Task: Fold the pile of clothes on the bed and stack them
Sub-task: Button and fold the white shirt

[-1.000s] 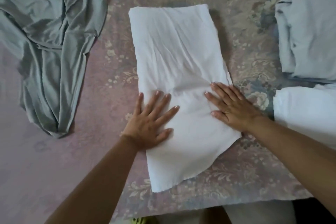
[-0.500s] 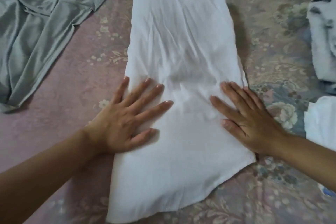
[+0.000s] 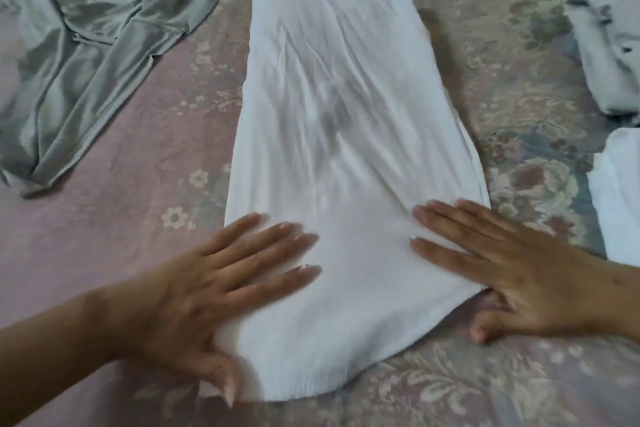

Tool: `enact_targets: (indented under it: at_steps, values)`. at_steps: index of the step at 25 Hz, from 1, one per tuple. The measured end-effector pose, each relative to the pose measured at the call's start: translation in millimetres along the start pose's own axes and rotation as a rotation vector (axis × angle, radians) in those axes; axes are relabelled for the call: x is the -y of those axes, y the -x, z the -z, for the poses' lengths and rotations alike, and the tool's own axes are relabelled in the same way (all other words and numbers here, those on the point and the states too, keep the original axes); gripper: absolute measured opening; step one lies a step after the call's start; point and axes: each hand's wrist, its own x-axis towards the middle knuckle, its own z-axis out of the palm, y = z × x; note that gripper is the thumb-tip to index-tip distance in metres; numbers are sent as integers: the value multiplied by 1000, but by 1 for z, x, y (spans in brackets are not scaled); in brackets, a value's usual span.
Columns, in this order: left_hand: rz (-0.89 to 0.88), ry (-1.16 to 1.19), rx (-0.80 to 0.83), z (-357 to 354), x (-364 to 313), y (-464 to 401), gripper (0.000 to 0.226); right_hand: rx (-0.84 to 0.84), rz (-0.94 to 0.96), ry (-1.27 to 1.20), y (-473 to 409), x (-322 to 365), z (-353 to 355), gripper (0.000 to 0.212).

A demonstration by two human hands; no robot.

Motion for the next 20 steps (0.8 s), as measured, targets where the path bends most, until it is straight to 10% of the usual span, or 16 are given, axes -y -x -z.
enact_targets:
  at_steps: [4,10,20]
  values:
    - [92,45,47,-5,-19,23,115,10,-78,-169,13,-17,-3,65]
    - [213,89,-222,-9,-46,25,52,-162,-287,-254,5,4,-6,66]
    - [413,223,-309,13,-143,57,28,55,-563,-586,54,100,33,49]
